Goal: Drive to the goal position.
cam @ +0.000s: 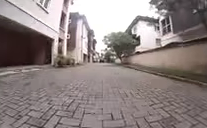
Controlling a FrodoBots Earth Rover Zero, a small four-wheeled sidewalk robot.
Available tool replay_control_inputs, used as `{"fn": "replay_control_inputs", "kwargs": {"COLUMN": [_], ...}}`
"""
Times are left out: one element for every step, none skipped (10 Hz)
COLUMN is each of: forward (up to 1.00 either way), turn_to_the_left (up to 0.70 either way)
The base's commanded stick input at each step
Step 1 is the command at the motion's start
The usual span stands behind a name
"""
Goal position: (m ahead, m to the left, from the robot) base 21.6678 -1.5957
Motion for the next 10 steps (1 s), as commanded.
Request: {"fn": "replay_control_inputs", "kwargs": {"forward": [0.70,0.70,0.70,0.70,0.70,0.70,0.70,0.70,0.70,0.70], "turn_to_the_left": [0.00,0.00,0.00,0.00,0.00,0.00,0.00,0.00,0.00,0.00]}}
